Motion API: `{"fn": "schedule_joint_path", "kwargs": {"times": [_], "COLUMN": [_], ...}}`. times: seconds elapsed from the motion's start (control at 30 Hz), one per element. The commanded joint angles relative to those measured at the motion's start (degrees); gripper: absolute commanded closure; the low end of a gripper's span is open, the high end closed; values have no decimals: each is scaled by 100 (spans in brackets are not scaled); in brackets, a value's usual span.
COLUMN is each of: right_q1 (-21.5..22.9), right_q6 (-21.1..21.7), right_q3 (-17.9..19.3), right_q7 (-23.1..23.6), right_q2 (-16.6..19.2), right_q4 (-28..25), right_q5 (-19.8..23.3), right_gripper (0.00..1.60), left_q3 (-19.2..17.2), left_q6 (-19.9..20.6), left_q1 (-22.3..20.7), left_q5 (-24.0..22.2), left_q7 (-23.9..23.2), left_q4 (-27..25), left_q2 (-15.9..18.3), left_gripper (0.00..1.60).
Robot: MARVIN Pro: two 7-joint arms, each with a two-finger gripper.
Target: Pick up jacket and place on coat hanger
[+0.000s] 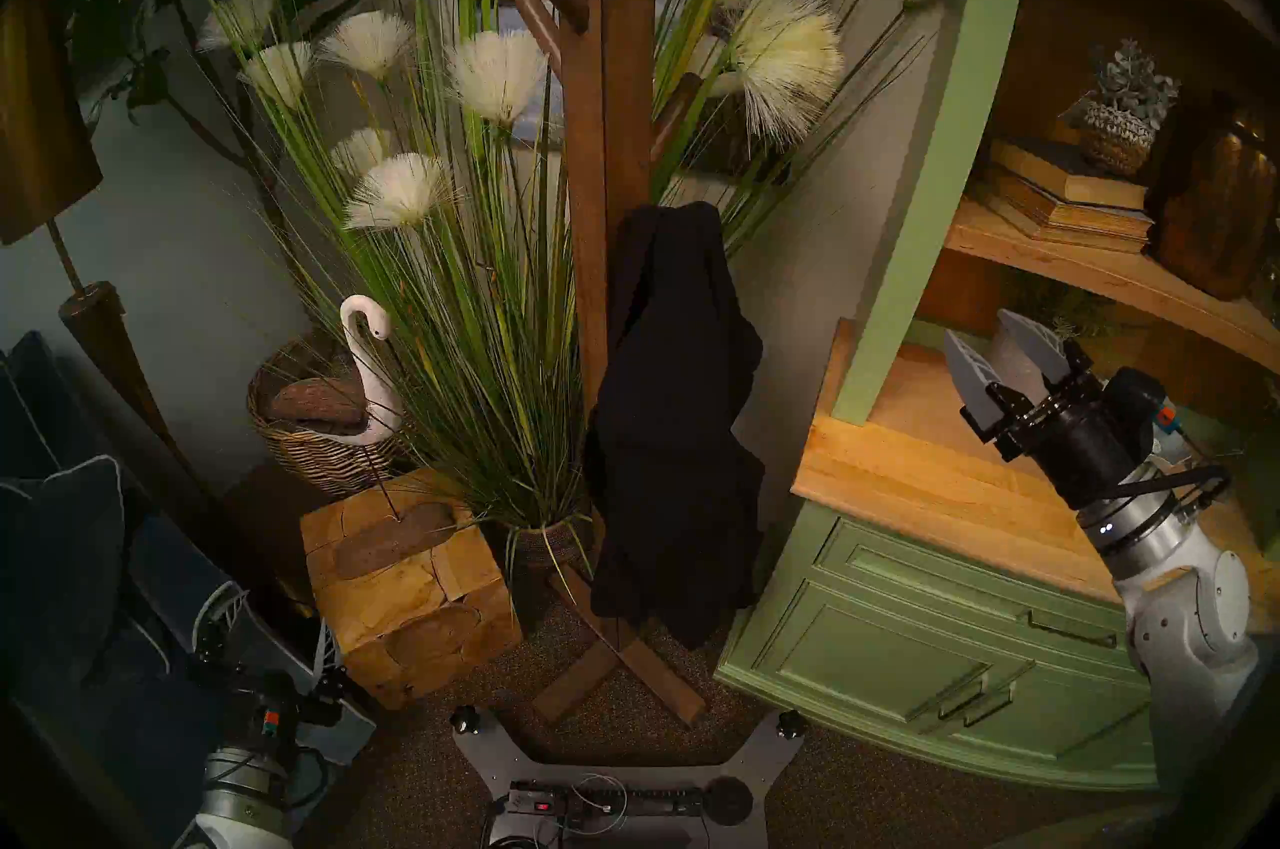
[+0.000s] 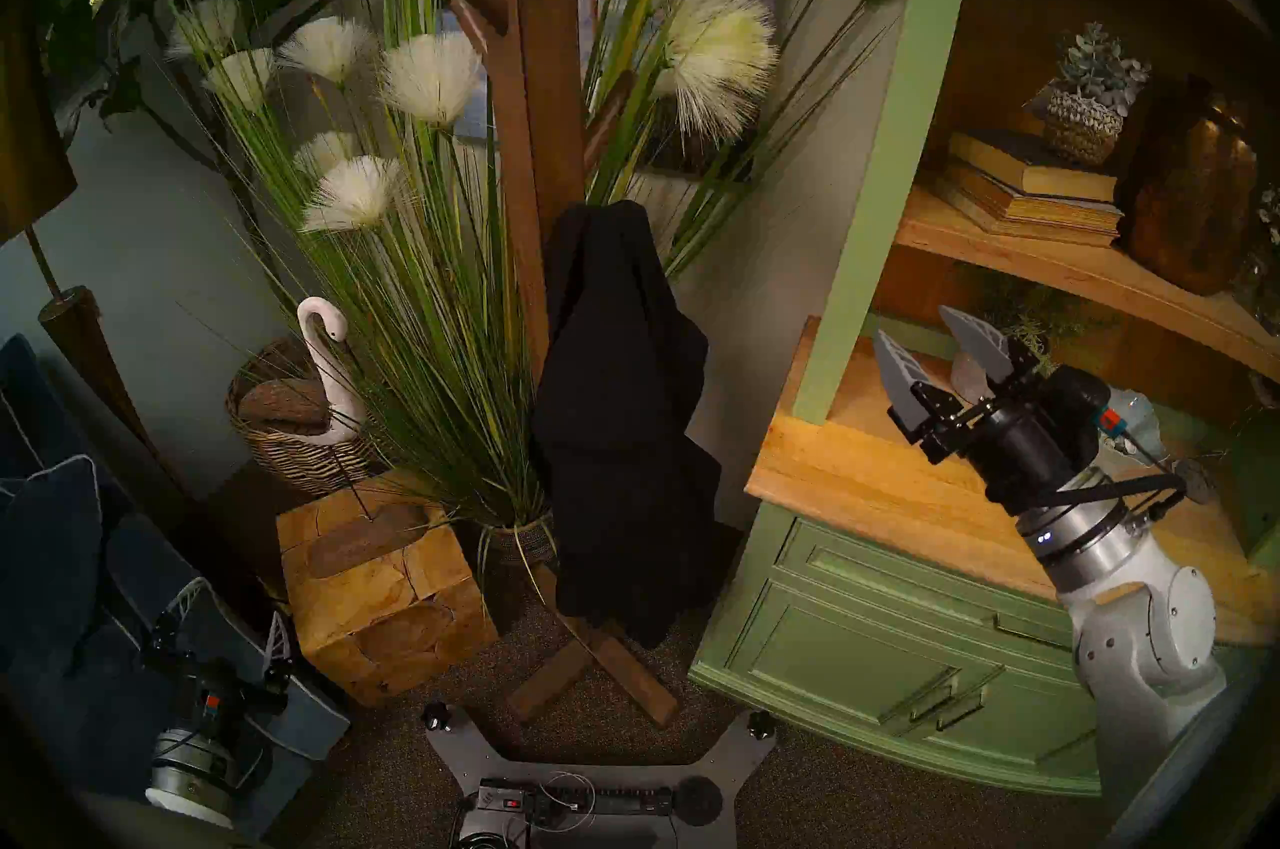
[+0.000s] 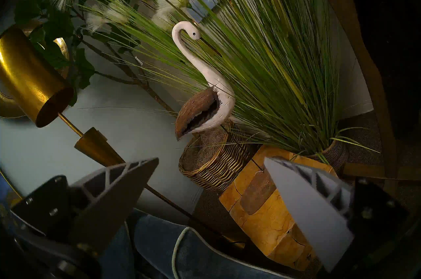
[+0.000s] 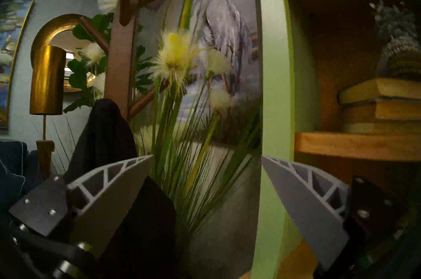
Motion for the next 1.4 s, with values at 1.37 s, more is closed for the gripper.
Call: {"fn": "schedule_joint_path", "kwargs": {"times": [1.37], "right_q1": [-456], "right_q6": [-383], "right_q3": [-361], "right_q7": [463], "right_q2": [-437], "right_q4": [12], "right_q5": [-710], "right_gripper": [0], "left_q3": [-36], "left_q6": [-23], "left_q1": [18], "left_q5": [-13], "left_q7": [12], "left_q4": [-161], "left_q2": [10], "left_gripper": [0]}}
